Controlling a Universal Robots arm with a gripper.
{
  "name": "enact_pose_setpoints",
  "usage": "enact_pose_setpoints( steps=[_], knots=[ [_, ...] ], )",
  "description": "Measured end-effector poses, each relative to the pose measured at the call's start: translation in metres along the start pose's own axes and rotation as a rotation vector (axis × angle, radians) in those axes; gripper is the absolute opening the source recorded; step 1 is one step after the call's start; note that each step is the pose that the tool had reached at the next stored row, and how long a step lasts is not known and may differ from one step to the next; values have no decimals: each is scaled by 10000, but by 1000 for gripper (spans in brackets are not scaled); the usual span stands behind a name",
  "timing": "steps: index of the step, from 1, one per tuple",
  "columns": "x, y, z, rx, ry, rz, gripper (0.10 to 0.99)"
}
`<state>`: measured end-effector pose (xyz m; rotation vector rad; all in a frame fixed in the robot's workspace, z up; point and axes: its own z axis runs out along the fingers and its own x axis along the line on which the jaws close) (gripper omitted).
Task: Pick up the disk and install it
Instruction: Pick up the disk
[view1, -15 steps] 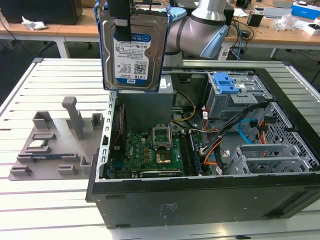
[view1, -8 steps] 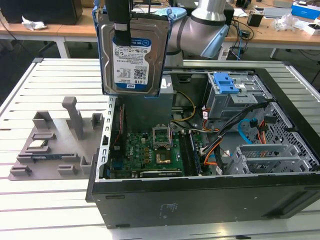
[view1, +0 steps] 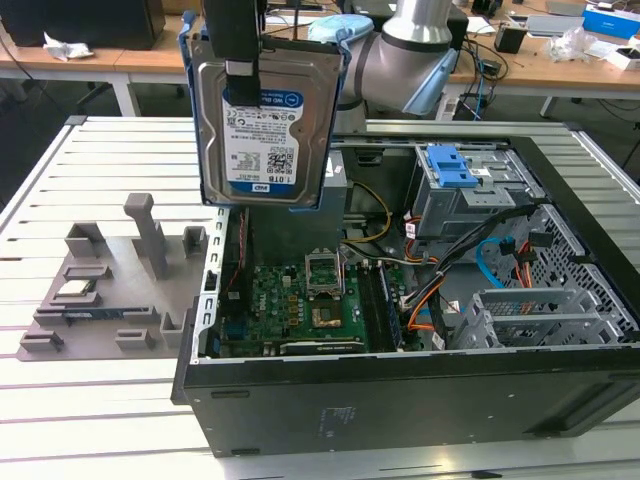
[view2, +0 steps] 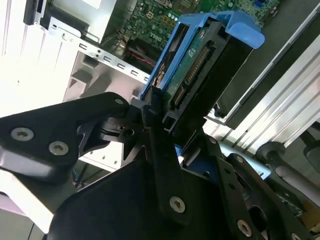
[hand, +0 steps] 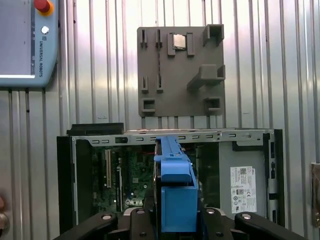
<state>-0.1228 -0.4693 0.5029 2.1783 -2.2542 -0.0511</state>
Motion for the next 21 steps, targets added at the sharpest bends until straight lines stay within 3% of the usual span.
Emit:
enact_pose_setpoints(
  steps=[14, 21],
  knots=[
    [386, -14, 4, 0, 1, -1, 365],
    [539, -19, 7, 0, 1, 0, 365]
  ],
)
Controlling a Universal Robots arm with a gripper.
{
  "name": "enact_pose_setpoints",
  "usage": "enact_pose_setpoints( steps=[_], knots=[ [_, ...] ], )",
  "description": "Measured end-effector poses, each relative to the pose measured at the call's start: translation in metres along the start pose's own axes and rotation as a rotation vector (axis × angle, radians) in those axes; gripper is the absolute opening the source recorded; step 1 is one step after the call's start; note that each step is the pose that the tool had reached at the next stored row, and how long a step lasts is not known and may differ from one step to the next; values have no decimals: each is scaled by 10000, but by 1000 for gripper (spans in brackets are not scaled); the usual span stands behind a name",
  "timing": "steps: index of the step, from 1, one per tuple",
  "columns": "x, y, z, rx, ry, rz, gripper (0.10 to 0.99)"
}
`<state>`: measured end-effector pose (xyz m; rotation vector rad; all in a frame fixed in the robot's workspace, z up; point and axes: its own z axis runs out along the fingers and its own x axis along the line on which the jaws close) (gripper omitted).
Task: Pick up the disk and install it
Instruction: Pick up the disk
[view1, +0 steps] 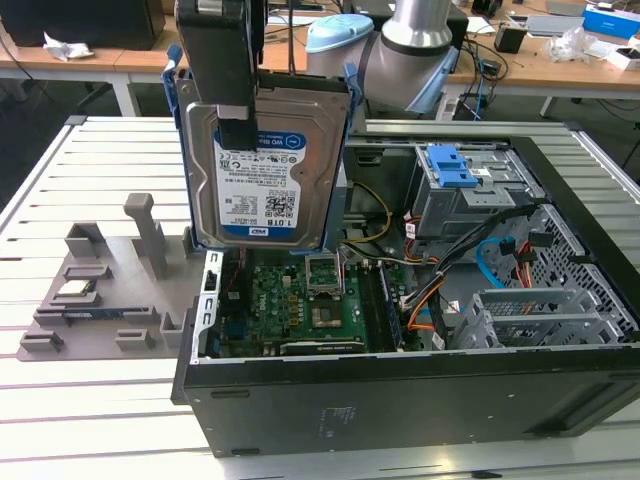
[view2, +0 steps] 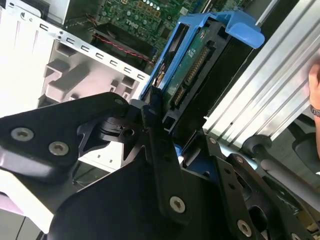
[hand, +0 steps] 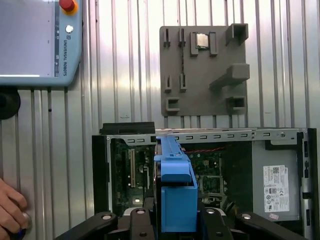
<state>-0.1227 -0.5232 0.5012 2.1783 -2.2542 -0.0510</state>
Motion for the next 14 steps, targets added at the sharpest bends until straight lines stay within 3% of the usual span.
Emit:
enact_pose_setpoints(
  steps=[9, 14],
  knots=[
    [232, -8, 4, -1, 0, 0, 365],
    [294, -37, 4, 0, -1, 1, 365]
  ],
)
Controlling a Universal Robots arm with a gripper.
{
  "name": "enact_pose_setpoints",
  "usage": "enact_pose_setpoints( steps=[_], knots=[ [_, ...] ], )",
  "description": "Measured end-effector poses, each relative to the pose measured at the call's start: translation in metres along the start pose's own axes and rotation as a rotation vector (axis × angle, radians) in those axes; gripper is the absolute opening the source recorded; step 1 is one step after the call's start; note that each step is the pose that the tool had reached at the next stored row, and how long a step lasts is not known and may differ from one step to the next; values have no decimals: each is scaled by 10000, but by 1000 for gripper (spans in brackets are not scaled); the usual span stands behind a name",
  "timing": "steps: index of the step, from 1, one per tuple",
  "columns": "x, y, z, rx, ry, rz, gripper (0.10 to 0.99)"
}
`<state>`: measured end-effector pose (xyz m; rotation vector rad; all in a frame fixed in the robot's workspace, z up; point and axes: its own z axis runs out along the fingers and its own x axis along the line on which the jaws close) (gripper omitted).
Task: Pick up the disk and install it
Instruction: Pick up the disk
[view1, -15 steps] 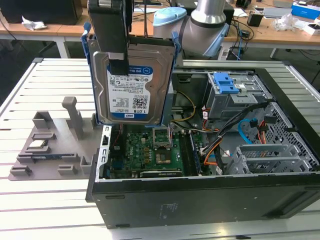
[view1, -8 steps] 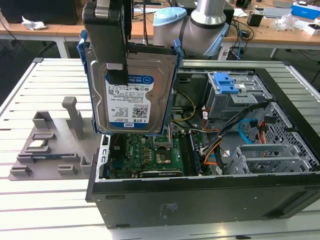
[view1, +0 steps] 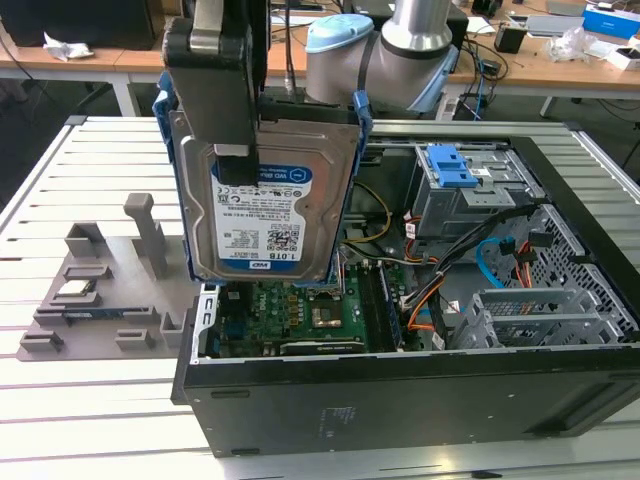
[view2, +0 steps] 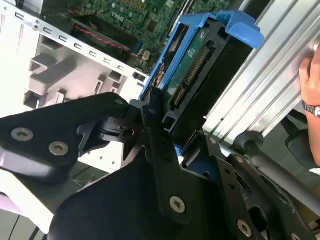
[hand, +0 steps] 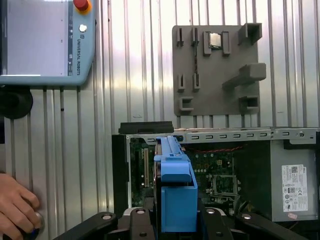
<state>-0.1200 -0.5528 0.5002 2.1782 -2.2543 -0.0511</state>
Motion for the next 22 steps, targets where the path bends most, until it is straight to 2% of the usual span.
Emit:
enact_pose_setpoints(
  steps=[1, 2, 3, 9, 17, 22],
  knots=[
    [0, -55, -2, 0, 0, 1, 365],
    [-4, -176, -5, -1, 0, -2, 365],
    [-7, -261, -7, -2, 0, 0, 365],
    [-16, -534, -15, -13, 0, -1, 365],
    [-31, -965, -27, -41, 3, 1, 365],
    [-39, -1182, -33, -55, 2, 1, 365]
  ],
)
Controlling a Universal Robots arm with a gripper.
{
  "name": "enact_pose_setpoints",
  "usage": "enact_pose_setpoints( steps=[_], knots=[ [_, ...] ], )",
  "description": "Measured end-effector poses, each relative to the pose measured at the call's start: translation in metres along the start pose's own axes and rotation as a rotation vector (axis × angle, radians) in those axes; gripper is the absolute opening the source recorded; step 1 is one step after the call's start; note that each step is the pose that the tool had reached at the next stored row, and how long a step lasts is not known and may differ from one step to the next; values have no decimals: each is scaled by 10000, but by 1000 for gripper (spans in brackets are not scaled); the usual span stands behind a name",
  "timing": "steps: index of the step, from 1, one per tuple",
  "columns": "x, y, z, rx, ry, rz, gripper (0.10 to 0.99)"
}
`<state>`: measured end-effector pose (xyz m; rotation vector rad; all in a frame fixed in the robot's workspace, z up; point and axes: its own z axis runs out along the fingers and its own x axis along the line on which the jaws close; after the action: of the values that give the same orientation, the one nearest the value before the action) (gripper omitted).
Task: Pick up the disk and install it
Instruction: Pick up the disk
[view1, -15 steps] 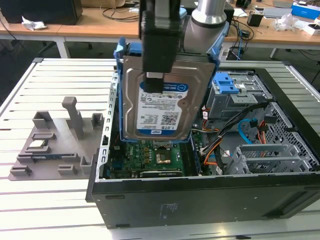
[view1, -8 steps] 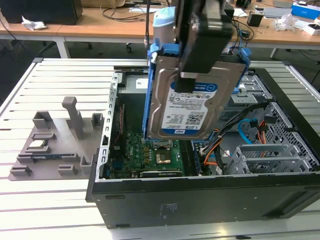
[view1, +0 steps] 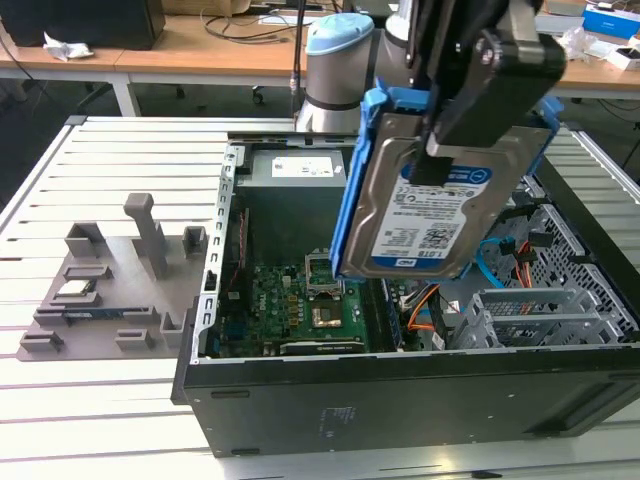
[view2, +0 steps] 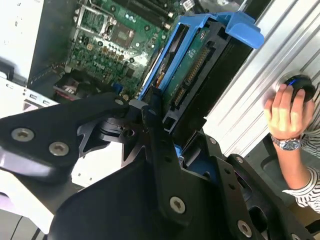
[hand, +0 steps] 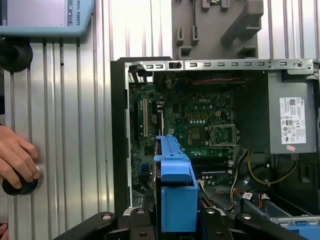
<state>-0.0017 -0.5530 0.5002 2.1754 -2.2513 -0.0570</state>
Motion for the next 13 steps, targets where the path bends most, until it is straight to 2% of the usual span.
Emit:
enact_pose_setpoints(
  steps=[4, 5, 7, 9, 10, 13],
  knots=[
    [-6, -169, -6, -12, 1, 0, 365],
    [-9, -239, -8, -16, 1, -1, 365],
    [-11, -308, -10, -20, 0, 0, 365],
    [-14, -414, -14, -26, 1, 0, 365],
    [-17, -488, -16, -30, 1, 1, 365],
    [-22, -634, -20, -38, 0, 1, 365]
  ],
)
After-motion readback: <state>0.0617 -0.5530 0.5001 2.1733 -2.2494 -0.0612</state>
